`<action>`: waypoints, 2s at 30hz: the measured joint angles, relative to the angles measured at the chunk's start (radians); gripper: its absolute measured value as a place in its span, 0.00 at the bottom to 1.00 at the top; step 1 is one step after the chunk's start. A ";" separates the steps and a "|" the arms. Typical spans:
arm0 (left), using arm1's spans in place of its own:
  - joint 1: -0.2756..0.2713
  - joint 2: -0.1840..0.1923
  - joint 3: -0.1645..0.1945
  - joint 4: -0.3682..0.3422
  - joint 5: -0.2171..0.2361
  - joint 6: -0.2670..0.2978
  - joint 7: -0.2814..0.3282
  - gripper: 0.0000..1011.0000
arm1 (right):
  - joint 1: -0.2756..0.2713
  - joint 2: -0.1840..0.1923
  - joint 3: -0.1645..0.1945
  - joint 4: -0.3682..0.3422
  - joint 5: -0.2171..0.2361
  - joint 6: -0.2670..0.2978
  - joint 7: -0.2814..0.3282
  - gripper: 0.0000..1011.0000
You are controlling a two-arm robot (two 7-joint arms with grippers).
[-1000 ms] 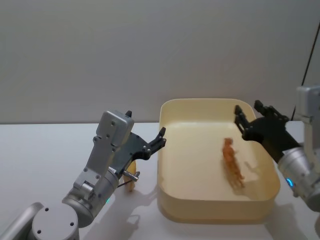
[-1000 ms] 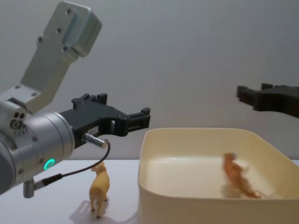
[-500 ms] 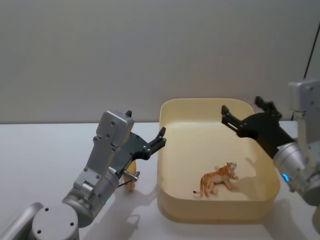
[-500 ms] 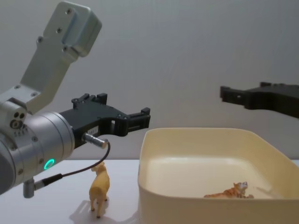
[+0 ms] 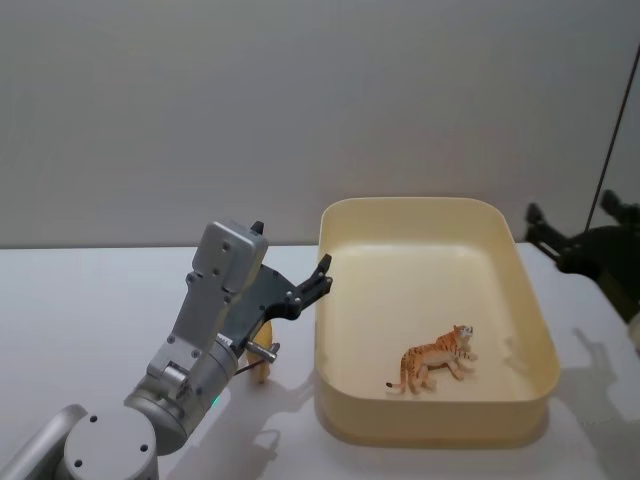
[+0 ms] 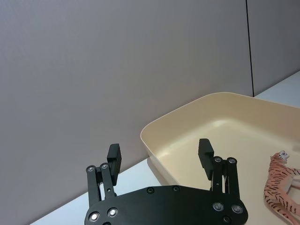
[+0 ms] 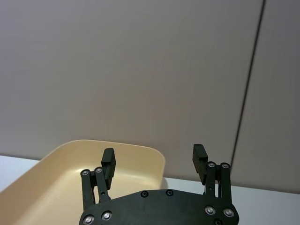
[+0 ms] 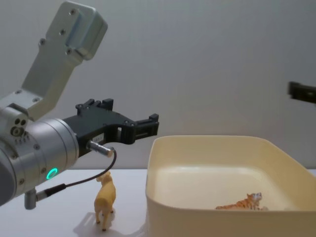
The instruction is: Pick up the toy alternately with two hands and place it into the central storage box.
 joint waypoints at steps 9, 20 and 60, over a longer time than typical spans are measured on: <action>0.000 0.000 0.000 0.000 0.000 0.000 0.000 0.99 | -0.067 0.059 0.057 -0.047 0.036 -0.008 -0.055 0.99; 0.000 0.000 0.000 0.000 0.000 0.000 0.000 0.99 | -0.171 0.124 0.130 -0.095 0.068 0.015 -0.117 0.99; 0.000 0.000 0.000 0.000 0.000 0.000 0.000 0.99 | -0.128 0.080 0.123 0.113 0.047 0.122 -0.146 0.99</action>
